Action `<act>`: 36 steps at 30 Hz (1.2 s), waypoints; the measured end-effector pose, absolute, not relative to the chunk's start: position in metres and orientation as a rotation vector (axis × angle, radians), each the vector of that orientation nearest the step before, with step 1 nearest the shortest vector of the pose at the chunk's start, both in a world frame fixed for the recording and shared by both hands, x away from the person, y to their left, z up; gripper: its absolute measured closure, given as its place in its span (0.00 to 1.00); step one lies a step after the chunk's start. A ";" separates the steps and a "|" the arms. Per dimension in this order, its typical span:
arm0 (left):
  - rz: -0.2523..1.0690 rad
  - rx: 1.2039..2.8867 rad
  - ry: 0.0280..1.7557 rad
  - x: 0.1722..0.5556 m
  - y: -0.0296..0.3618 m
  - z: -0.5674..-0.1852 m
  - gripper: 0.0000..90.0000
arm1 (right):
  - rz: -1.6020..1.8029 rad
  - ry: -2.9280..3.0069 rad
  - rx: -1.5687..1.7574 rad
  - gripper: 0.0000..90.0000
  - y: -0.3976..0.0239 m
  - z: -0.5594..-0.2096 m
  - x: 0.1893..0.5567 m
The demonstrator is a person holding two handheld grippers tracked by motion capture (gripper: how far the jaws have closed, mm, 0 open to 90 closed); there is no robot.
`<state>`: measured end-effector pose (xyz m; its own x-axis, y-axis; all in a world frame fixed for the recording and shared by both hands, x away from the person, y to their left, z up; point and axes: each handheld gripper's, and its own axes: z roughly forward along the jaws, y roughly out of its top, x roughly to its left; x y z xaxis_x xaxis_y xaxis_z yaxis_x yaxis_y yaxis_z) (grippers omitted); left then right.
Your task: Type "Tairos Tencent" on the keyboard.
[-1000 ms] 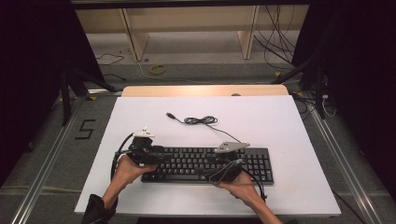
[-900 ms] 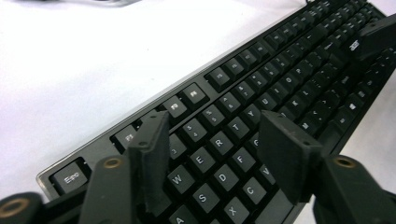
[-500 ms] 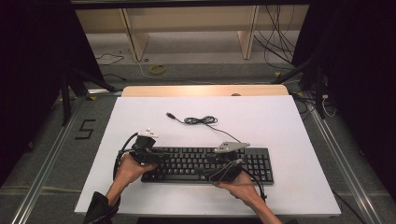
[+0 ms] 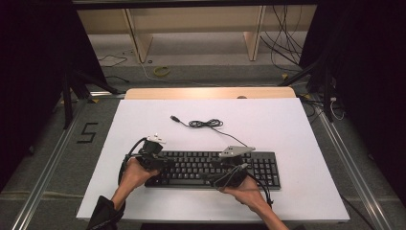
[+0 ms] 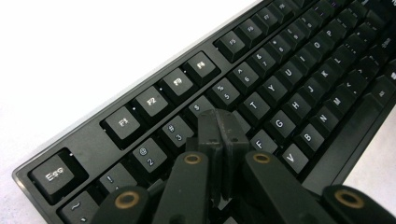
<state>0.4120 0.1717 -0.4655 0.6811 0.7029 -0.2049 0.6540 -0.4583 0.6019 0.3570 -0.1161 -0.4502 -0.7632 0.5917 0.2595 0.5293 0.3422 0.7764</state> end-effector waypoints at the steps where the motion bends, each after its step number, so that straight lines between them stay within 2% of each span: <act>1: 0.094 2.225 1.037 0.412 0.172 -0.466 0.99 | 1.415 2.518 1.055 0.37 -0.116 -0.450 0.357; 16: 0.091 2.211 1.031 0.410 0.170 -0.461 0.99 | 1.420 2.510 1.049 0.37 -0.116 -0.449 0.357; 36: 0.062 2.171 1.005 0.403 0.176 -0.453 0.80 | 1.421 2.501 1.048 0.37 -0.117 -0.447 0.357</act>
